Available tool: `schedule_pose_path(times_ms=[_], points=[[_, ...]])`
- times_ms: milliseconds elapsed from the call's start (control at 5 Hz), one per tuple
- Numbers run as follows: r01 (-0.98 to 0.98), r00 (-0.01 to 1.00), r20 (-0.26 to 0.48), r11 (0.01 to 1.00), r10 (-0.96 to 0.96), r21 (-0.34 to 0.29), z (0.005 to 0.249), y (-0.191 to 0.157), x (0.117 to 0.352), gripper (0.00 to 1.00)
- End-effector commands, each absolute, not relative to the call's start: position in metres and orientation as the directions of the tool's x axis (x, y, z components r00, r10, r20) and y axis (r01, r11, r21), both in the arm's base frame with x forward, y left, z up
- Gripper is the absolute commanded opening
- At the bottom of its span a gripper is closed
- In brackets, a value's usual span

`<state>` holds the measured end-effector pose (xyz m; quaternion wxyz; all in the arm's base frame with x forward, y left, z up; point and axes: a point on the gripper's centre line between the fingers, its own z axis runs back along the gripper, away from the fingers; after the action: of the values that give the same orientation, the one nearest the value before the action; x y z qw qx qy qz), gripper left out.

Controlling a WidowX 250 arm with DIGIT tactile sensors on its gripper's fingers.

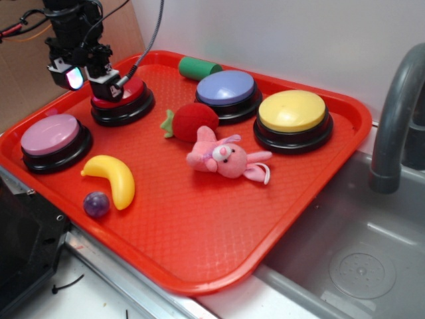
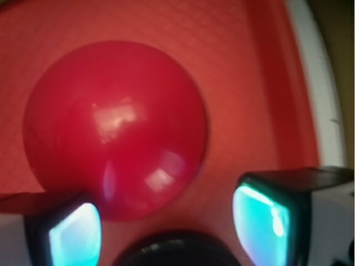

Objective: Push the red button.

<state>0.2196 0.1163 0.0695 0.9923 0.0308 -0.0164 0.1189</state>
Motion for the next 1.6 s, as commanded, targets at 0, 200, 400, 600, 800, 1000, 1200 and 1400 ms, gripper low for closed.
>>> schedule_pose_path(times_ms=[0,200,400,600,800,1000,1200,1400], points=[[-0.247,0.959,0.152,0.968,0.238,0.042,0.122,0.123,0.236,1.00],[-0.246,0.959,0.152,0.968,0.237,0.040,0.127,0.123,0.238,1.00],[-0.242,0.960,0.152,0.970,0.234,0.035,0.134,0.119,0.239,1.00],[-0.240,0.962,0.143,0.970,0.233,0.028,0.140,0.118,0.239,1.00],[-0.240,0.962,0.140,0.970,0.235,0.025,0.146,0.116,0.238,1.00],[-0.237,0.963,0.140,0.971,0.231,0.028,0.153,0.112,0.238,1.00],[-0.239,0.962,0.138,0.971,0.234,0.020,0.159,0.110,0.238,1.00],[-0.235,0.965,0.124,0.972,0.231,0.021,0.162,0.108,0.240,1.00]])
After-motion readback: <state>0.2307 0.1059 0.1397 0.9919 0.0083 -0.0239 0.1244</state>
